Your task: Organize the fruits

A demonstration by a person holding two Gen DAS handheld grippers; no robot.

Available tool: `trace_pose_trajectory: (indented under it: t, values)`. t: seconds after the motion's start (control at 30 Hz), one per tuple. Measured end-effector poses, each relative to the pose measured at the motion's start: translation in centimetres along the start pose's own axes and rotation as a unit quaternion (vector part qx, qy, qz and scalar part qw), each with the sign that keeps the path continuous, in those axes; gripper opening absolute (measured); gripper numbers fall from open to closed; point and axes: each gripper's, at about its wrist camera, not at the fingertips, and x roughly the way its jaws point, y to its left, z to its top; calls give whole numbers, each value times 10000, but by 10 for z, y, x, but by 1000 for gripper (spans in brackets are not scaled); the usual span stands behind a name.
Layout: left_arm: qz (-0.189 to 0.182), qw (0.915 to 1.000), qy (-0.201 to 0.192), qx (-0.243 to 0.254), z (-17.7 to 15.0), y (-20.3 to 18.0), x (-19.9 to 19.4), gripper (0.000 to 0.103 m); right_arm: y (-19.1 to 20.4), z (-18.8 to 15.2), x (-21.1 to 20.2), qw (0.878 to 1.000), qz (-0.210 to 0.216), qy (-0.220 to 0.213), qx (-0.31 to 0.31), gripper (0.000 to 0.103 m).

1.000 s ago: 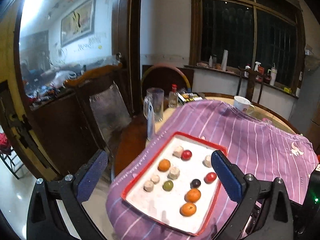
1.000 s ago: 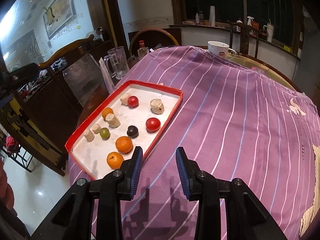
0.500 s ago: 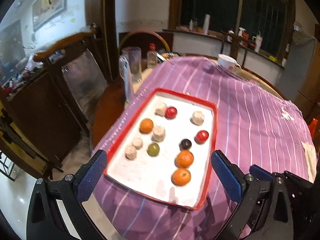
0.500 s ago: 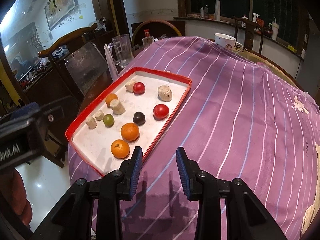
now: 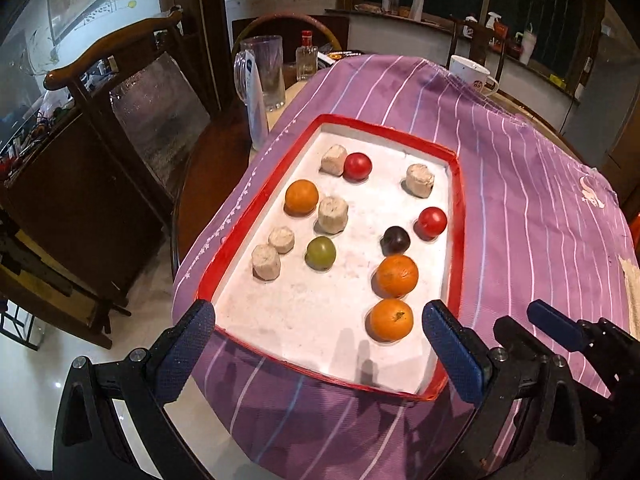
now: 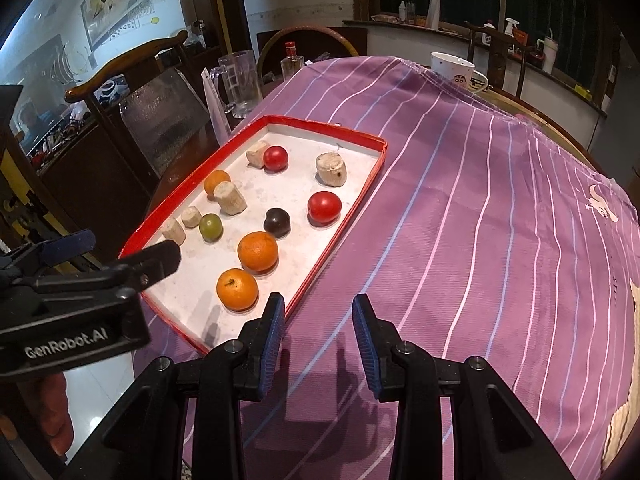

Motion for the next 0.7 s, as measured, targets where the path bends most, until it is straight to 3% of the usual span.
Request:
trace_pose_trajectory:
  t: [0.3, 0.7]
  values:
    - [24, 9997, 154, -181, 4, 10, 12, 103, 4, 2, 8, 9999, -28, 92, -34, 39]
    - [122, 9998, 178, -15, 4, 3, 17, 103, 3, 1, 20, 9995, 17, 306, -2, 39]
